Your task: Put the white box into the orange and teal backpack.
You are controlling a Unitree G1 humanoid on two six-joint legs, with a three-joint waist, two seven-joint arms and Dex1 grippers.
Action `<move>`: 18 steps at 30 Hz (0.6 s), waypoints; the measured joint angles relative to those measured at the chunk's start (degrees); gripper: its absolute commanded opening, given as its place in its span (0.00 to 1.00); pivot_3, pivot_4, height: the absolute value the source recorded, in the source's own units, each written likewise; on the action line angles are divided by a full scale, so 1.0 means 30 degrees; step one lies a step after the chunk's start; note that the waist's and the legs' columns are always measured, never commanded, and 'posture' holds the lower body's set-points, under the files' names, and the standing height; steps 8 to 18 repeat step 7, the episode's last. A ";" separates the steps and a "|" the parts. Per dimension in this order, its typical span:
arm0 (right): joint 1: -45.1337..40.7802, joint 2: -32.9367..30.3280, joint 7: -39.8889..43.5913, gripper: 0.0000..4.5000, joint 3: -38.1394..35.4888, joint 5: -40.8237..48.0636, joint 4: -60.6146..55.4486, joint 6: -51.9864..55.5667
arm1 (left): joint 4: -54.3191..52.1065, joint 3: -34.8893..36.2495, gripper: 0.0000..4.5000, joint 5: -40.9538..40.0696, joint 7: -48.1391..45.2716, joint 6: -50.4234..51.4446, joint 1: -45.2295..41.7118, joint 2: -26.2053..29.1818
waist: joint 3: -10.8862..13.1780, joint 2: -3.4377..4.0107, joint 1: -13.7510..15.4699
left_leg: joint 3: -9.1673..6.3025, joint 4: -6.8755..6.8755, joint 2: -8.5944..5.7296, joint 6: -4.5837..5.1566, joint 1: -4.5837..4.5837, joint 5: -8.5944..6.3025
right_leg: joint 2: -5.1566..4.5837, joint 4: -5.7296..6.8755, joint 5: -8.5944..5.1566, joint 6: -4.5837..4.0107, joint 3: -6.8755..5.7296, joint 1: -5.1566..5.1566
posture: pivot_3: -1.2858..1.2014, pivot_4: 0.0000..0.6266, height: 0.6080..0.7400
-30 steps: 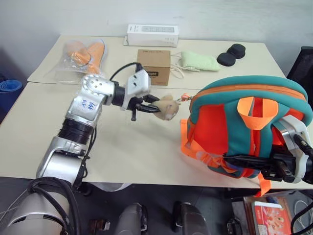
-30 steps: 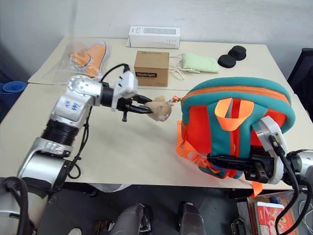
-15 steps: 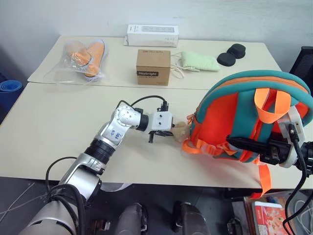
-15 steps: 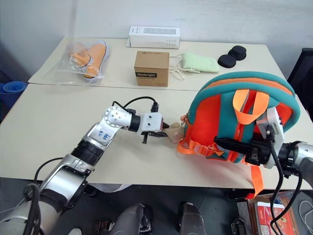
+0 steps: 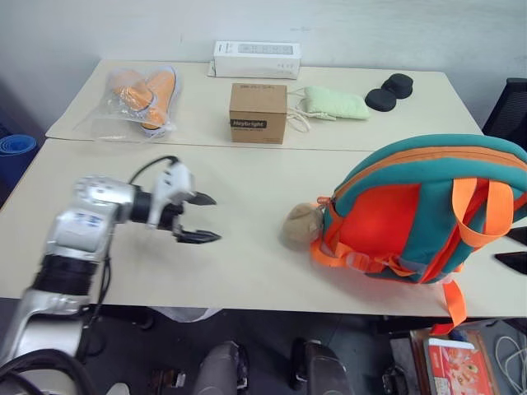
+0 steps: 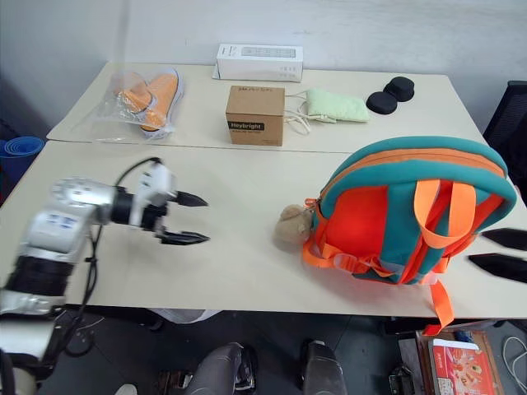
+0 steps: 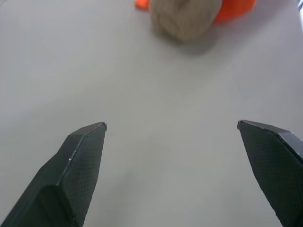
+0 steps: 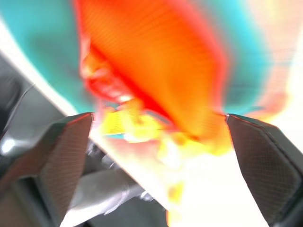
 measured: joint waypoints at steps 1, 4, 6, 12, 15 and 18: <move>0.0256 0.0098 0.0224 0.99 -0.0389 -0.0240 0.0289 -0.0079 | -0.0783 0.0880 1.00 -0.0886 -0.0012 0.0873 0.0461 0.0425 | 0.0001 0.0003 -0.0001 | -0.0005 -0.0005 0.0000 -0.0096 -0.0002 -0.0049 | -0.0002 -0.0001 -0.0001 -0.0002 0.0001 -0.0005 | 0.52 0.24 1.00; 0.0707 0.0934 0.0375 0.99 -0.1000 -0.1118 0.0456 -0.0856 | -0.2316 0.3019 1.00 -0.2493 0.0769 0.2636 0.1285 0.1071 | 0.0002 0.0006 0.0017 | -0.0024 -0.0016 0.0005 -0.0149 0.0001 -0.0031 | 0.0002 0.0007 -0.0006 -0.0010 -0.0007 0.0002 | 0.52 0.24 1.00; 0.0595 0.1322 0.0257 0.99 -0.1093 -0.1193 0.0519 -0.0947 | -0.2980 0.3800 1.00 -0.3093 0.1351 0.3124 0.1533 0.1116 | 0.0001 0.0010 0.0004 | -0.0023 -0.0024 0.0005 -0.0161 0.0018 -0.0026 | 0.0002 0.0016 -0.0005 -0.0010 0.0003 0.0008 | 0.52 0.24 1.00; 0.0373 0.1527 0.0128 0.99 -0.1087 -0.1267 0.0624 -0.0996 | -0.3346 0.4070 1.00 -0.3325 0.1696 0.3318 0.1575 0.1114 | 0.0002 0.0011 -0.0004 | -0.0023 -0.0028 0.0005 -0.0167 0.0021 -0.0025 | 0.0002 0.0019 -0.0006 -0.0010 0.0007 0.0008 | 0.52 0.24 1.00; 0.0373 0.1527 0.0128 0.99 -0.1087 -0.1267 0.0624 -0.0996 | -0.3346 0.4070 1.00 -0.3325 0.1696 0.3318 0.1575 0.1114 | 0.0002 0.0011 -0.0004 | -0.0023 -0.0028 0.0005 -0.0167 0.0021 -0.0025 | 0.0002 0.0019 -0.0006 -0.0010 0.0007 0.0008 | 0.52 0.24 1.00; 0.0373 0.1527 0.0128 0.99 -0.1087 -0.1267 0.0624 -0.0996 | -0.3346 0.4070 1.00 -0.3325 0.1696 0.3318 0.1575 0.1114 | 0.0002 0.0011 -0.0004 | -0.0023 -0.0028 0.0005 -0.0167 0.0021 -0.0025 | 0.0002 0.0019 -0.0006 -0.0010 0.0007 0.0008 | 0.52 0.24 1.00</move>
